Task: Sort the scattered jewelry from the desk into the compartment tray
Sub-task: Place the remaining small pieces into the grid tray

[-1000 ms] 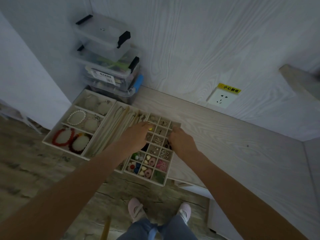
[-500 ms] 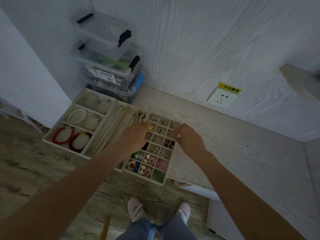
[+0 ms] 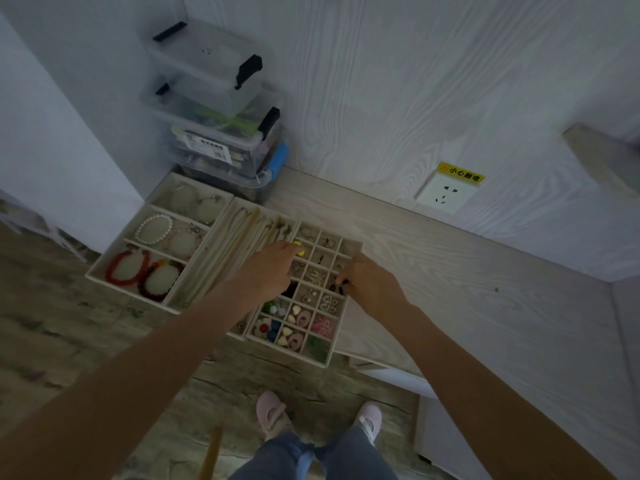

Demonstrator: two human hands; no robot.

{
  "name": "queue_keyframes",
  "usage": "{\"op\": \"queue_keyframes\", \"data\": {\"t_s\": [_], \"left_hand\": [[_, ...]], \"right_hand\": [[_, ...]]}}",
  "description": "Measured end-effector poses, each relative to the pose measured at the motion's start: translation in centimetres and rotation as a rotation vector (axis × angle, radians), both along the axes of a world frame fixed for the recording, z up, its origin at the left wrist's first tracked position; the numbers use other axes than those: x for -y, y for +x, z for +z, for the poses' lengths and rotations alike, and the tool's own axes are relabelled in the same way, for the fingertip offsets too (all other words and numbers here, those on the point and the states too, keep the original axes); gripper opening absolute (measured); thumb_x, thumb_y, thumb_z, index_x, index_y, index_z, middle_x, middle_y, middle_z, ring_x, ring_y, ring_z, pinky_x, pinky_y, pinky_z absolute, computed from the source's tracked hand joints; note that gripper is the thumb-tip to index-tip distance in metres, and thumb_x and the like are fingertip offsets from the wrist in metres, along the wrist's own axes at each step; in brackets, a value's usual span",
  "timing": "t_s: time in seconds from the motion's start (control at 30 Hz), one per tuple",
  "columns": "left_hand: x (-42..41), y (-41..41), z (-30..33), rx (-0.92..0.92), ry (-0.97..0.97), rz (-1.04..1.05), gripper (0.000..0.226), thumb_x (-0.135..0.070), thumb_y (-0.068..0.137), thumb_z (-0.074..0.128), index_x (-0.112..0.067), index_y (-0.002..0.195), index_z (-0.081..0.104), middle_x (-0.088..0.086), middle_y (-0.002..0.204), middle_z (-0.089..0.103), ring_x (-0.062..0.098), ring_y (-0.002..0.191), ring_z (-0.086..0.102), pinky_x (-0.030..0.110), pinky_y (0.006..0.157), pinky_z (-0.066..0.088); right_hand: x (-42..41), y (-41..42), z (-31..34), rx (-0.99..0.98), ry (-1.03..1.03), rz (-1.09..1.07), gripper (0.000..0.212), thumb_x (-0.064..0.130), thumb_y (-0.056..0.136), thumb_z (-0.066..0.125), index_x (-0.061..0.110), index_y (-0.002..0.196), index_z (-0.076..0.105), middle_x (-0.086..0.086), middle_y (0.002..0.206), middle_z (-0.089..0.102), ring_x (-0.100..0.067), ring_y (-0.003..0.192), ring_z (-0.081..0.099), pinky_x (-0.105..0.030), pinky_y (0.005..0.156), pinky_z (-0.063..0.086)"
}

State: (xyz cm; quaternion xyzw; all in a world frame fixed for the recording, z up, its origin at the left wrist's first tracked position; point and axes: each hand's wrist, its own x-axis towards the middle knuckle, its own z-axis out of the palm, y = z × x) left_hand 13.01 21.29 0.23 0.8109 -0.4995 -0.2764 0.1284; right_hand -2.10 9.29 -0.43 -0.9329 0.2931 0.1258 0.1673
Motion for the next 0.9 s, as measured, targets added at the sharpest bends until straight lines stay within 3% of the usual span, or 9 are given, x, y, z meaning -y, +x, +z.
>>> {"op": "queue_keyframes", "data": {"t_s": [0.33,0.53,0.9], "left_hand": [[0.3,0.0,0.2,0.012,0.014,-0.008,0.053,0.003,0.091,0.044,-0.015,0.14,0.038,0.007,0.137,0.042,0.024,0.111,0.049,0.028,0.078,0.04],[0.3,0.1,0.4,0.018,0.025,-0.016,0.05,0.001,0.092,0.044,-0.015,0.139,0.038,0.007,0.134,0.043,0.023,0.106,0.051,0.026,0.074,0.038],[0.3,0.2,0.3,0.002,0.027,-0.016,0.049,0.0,0.092,0.044,-0.016,0.138,0.039,0.007,0.128,0.046,0.022,0.099,0.051,0.026,0.07,0.037]], "right_hand": [[0.1,1.2,0.2,-0.091,-0.056,0.122,0.018,0.01,0.089,0.056,0.013,0.103,0.068,-0.006,0.118,0.053,-0.021,0.101,0.059,-0.03,0.077,0.049],[0.2,1.5,0.2,-0.104,-0.096,0.129,0.016,0.008,0.089,0.055,0.011,0.098,0.067,-0.004,0.114,0.057,-0.019,0.1,0.059,-0.026,0.069,0.044],[0.2,1.9,0.5,-0.133,-0.055,0.137,0.022,0.0,0.086,0.054,0.009,0.101,0.067,-0.007,0.115,0.057,-0.022,0.101,0.059,-0.03,0.076,0.047]]}}
